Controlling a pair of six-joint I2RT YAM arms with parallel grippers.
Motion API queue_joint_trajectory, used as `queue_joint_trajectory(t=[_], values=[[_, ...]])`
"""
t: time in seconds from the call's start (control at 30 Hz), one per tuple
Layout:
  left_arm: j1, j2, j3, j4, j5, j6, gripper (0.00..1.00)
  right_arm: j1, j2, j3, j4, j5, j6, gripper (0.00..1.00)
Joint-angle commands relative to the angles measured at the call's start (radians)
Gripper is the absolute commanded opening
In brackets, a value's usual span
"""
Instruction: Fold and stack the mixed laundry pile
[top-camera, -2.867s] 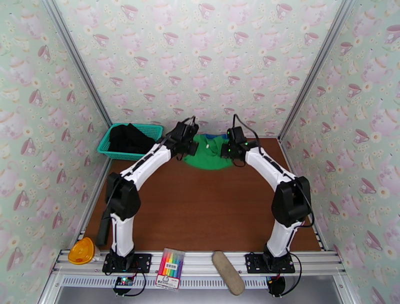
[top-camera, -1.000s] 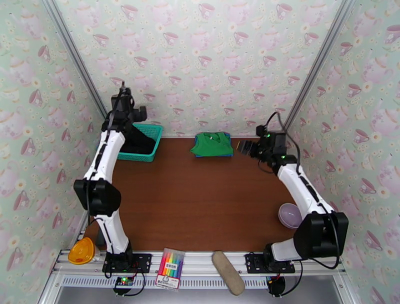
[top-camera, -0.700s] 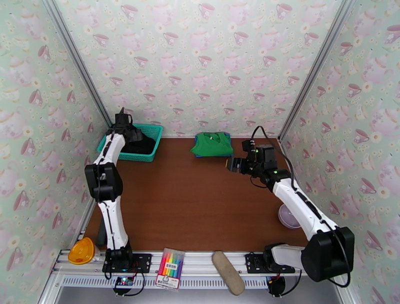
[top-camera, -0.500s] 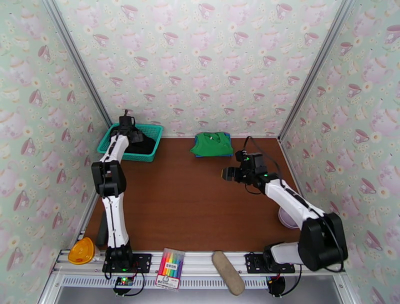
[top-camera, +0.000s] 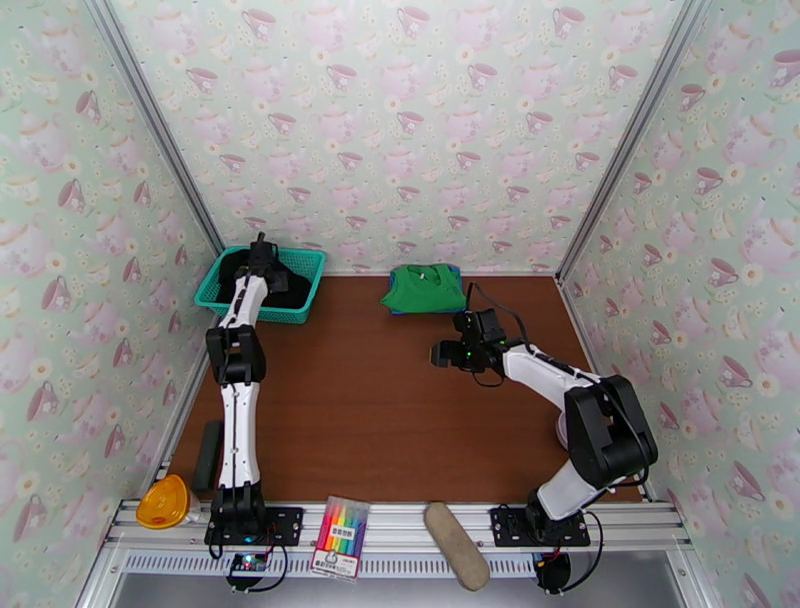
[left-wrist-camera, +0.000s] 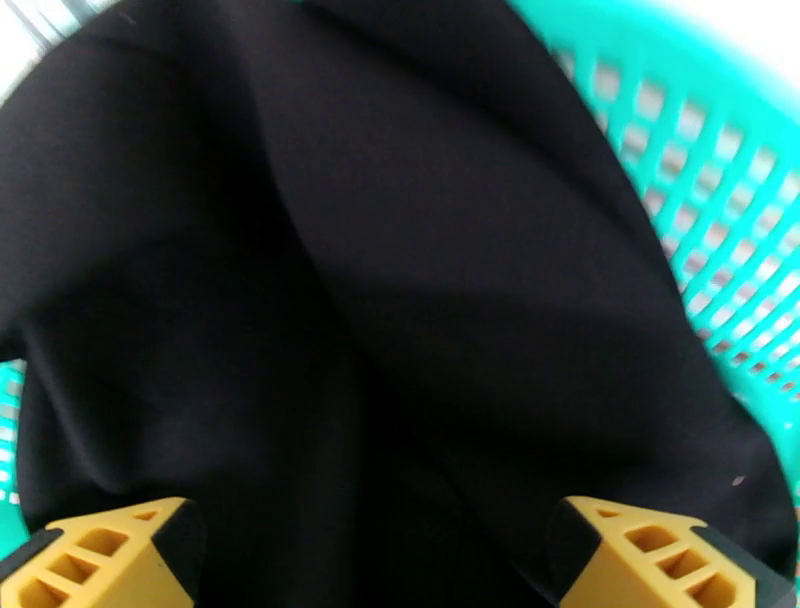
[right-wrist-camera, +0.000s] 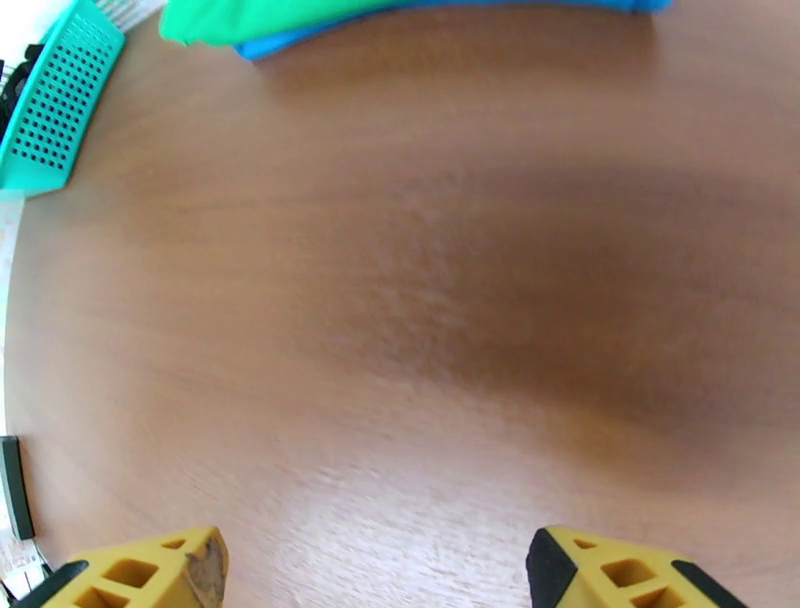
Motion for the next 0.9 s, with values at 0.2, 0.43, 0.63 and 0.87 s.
queue_joint_trajectory(t=[0.2, 0.43, 0.63, 0.87], values=[[0.018, 0.049, 0.061, -0.174, 0.122, -0.119, 0.82, 0.005, -0.04, 0.029, -0.063, 0.029, -0.004, 0.82], [0.047, 0.072, 0.062, -0.219, 0.203, -0.172, 0.8, 0.006, -0.051, 0.022, -0.065, 0.022, -0.007, 0.82], [0.076, 0.115, 0.055, -0.239, 0.32, -0.229, 0.44, 0.006, -0.057, 0.027, -0.071, 0.018, -0.006, 0.78], [0.069, 0.035, -0.037, -0.151, 0.384, -0.212, 0.0, 0.006, -0.086, 0.034, -0.088, 0.011, -0.004, 0.67]])
